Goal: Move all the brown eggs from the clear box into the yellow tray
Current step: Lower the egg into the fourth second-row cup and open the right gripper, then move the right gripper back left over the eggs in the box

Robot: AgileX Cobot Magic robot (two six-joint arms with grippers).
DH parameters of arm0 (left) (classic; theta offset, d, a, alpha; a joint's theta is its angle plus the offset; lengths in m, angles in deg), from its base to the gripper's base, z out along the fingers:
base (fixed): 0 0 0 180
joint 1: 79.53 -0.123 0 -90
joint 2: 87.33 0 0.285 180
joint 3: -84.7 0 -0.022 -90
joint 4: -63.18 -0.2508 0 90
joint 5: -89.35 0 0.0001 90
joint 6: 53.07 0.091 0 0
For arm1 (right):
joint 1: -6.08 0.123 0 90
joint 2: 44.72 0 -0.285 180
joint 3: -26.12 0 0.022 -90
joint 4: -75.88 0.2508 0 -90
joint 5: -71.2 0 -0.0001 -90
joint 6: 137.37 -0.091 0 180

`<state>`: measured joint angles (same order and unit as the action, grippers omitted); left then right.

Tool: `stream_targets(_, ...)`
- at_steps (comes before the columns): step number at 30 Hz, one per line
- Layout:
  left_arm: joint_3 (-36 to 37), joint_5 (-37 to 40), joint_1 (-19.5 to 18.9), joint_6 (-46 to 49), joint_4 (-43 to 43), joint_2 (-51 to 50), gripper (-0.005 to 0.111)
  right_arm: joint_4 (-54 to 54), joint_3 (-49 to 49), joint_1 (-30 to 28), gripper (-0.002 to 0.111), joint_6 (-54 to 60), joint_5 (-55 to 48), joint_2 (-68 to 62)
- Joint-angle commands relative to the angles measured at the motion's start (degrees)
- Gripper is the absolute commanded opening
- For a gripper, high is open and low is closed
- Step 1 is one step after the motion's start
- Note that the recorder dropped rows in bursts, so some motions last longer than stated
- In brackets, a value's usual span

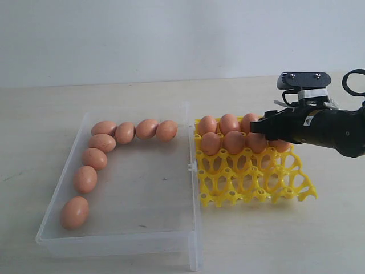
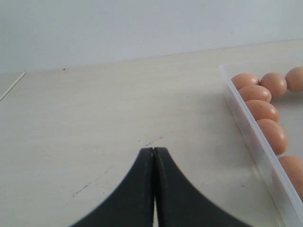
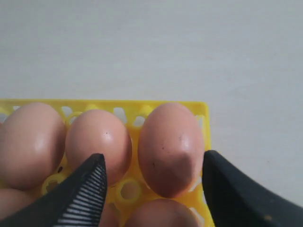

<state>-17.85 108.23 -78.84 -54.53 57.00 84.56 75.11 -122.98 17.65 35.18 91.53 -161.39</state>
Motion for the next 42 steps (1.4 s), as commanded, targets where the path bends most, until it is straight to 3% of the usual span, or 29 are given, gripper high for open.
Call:
stream_targets(1,-0.23,-0.79,-0.07,-0.25,0.16,0.32,0.000,-0.15,0.09,-0.35,0.059,-0.08,1.33,0.15)
stream_targets(12,-0.23,-0.79,-0.07,-0.25,0.16,0.32,0.000,0.77,-0.41,0.07,0.054,-1.57,-2.26,5.75)
stream_targets(14,-0.23,-0.79,-0.07,-0.25,0.16,0.32,0.000,-0.24,-1.90,1.47,0.041,-2.85,-6.71,7.50)
stream_targets(18,-0.23,-0.79,-0.07,-0.25,0.16,0.32,0.000,-1.50,-7.33,7.12,0.000,0.01,-20.33,8.68)
stream_targets(21,-0.23,-0.79,-0.07,-0.25,0.16,0.32,0.000,2.12,-11.09,11.92,0.000,7.10,-28.87,8.68)
stream_targets(29,-0.23,-0.79,-0.07,-0.25,0.16,0.32,0.000,14.59,-21.47,24.33,0.004,19.88,-43.20,7.50)
stream_targets(35,-0.23,-0.79,-0.07,-0.25,0.16,0.32,0.000,16.47,-35.11,31.42,0.032,20.10,-59.54,1.65)
stream_targets(39,-0.23,-0.79,-0.07,-0.25,0.16,0.32,0.000,17.95,-41.31,33.47,0.050,15.58,-62.00,-3.62)
stream_targets(42,-0.23,-0.79,-0.07,-0.25,0.16,0.32,0.000,21.15,-43.92,34.05,0.055,13.32,-62.00,-7.49)
